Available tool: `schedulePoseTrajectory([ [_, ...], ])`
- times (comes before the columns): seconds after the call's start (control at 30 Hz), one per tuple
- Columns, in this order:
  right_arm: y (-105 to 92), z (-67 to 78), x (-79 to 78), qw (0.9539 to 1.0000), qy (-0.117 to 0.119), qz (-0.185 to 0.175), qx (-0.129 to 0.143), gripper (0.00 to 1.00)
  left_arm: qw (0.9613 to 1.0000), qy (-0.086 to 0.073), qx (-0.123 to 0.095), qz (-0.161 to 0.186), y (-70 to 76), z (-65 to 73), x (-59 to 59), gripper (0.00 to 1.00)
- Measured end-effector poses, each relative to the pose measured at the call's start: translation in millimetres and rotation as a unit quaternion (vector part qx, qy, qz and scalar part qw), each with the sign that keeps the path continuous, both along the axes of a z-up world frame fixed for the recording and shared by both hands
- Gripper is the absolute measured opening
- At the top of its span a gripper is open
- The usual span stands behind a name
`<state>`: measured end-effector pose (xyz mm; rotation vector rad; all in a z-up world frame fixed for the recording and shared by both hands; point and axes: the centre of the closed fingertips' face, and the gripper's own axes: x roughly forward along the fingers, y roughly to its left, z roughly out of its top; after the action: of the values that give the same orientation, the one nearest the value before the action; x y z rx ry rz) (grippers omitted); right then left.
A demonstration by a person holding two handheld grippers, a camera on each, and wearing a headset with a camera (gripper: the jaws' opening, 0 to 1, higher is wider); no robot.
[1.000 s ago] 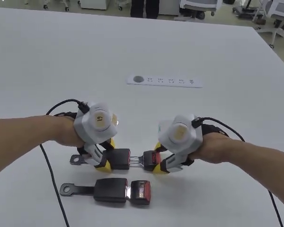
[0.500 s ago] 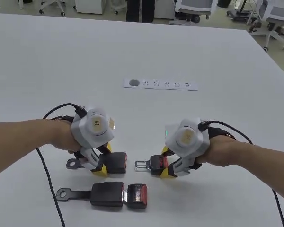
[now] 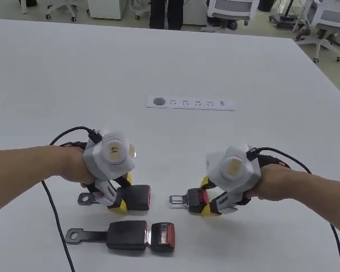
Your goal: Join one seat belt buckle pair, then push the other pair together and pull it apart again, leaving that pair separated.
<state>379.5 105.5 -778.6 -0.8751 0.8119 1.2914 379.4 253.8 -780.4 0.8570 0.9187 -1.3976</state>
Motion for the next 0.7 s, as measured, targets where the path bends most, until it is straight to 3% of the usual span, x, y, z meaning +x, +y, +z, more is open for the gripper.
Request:
schedulePoseTrajectory([
  [0.7, -8.4, 0.5, -0.6, 0.9999, -0.013, 0.008, 0.002, 0.32, 1.0, -0.004, 0.006, 0.005, -1.2, 0.9, -1.6, 0.34],
])
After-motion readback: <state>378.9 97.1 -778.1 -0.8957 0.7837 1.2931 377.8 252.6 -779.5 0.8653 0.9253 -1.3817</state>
